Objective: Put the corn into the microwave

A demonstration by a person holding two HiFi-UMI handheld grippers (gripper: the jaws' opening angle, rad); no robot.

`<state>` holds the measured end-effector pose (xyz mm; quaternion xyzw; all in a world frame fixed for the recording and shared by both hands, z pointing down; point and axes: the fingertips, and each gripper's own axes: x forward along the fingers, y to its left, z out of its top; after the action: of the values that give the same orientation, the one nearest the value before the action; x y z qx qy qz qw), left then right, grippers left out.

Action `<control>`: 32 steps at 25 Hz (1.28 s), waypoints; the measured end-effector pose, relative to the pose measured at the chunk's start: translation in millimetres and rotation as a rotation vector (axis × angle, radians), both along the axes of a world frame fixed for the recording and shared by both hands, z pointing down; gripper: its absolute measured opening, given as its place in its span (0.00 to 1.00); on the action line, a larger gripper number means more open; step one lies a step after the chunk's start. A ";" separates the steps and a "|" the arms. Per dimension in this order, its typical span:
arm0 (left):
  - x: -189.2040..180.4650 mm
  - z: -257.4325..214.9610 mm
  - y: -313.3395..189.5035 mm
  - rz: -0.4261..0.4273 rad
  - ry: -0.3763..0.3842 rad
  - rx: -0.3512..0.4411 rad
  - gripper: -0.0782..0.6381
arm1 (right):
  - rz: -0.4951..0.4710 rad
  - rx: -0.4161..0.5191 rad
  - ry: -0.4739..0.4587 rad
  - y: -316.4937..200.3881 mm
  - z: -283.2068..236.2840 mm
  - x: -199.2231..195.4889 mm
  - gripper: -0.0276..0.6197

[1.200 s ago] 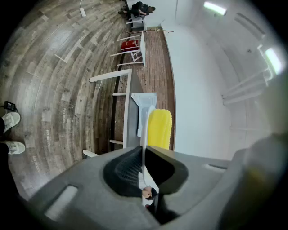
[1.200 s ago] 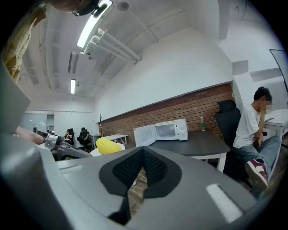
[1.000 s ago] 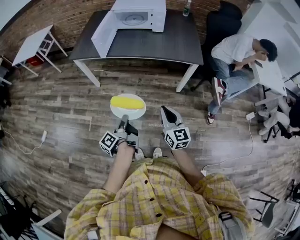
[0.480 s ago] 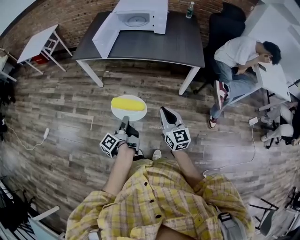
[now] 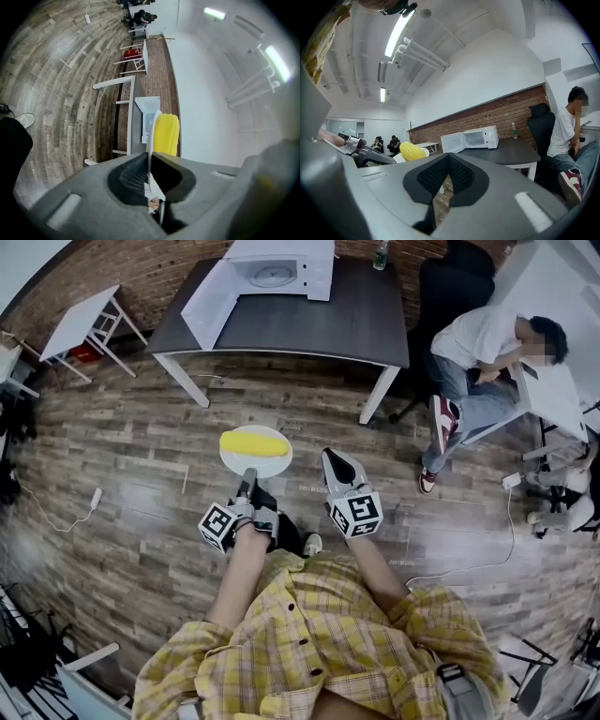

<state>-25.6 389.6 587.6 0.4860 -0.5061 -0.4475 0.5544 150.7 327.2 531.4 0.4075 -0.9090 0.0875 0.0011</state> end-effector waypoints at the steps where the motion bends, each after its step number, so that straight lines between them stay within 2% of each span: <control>1: 1.9 0.3 0.5 -0.002 0.001 0.000 0.13 | 0.001 0.001 0.000 -0.1 0.3 1.6 0.05; 5: 6.9 -1.9 -5.0 -0.013 0.025 0.019 0.13 | -0.004 0.001 0.002 -3.9 0.7 3.9 0.05; 15: -4.7 8.6 -40.7 -0.013 0.017 0.011 0.13 | -0.013 0.022 0.021 -39.7 -0.2 -6.5 0.05; 22: -15.4 10.0 -88.1 -0.003 0.065 0.031 0.13 | -0.013 0.019 0.025 -76.3 3.3 -25.6 0.05; 26: -27.9 22.3 -120.7 0.006 0.061 0.006 0.13 | -0.004 0.005 0.027 -111.0 10.7 -36.6 0.05; 32: -50.2 12.7 -187.0 0.028 0.058 0.025 0.13 | 0.022 0.001 0.010 -173.2 9.0 -60.3 0.05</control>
<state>-75.8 202.6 600.3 0.4865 -0.4775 -0.4600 0.5690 90.4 154.0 540.3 0.4181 -0.9044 0.0847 0.0045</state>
